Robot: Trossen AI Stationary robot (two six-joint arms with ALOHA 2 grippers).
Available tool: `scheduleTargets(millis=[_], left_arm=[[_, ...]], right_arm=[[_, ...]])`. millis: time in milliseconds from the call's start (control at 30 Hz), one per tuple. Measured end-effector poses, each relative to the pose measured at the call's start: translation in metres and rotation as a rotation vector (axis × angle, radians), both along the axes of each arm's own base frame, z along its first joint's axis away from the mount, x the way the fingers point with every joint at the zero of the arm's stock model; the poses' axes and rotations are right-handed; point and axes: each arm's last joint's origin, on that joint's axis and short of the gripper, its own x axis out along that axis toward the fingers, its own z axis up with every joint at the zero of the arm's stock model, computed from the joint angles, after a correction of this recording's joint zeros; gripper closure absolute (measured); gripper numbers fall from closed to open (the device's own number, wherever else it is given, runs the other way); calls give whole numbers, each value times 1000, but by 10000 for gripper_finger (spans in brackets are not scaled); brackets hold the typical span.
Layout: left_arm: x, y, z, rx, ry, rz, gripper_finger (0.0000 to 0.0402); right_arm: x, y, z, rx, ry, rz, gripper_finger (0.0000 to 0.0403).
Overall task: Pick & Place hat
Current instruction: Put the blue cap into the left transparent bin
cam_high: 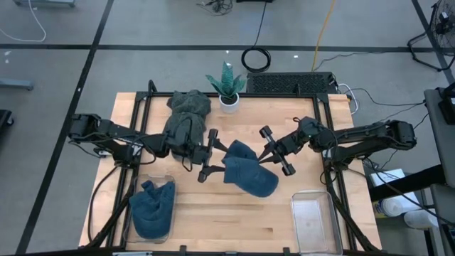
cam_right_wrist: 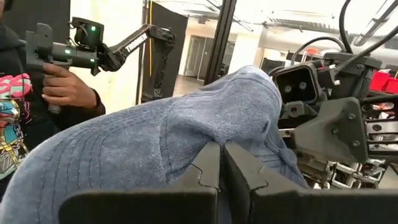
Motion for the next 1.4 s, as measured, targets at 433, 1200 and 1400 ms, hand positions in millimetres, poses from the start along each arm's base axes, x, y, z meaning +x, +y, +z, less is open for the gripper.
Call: scheduleTargets(millis=[433, 1200, 1400], left_arm=[[0, 2, 1, 7, -9, 25, 318], [-9, -16, 0, 496, 71, 803, 396], [-7, -26, -1, 491, 32, 605, 397]], right_arm=[[0, 0, 0, 0, -1, -8, 403], [5, -14, -18, -35, 163, -413, 284], [5, -26, -17, -13, 151, -724, 239]])
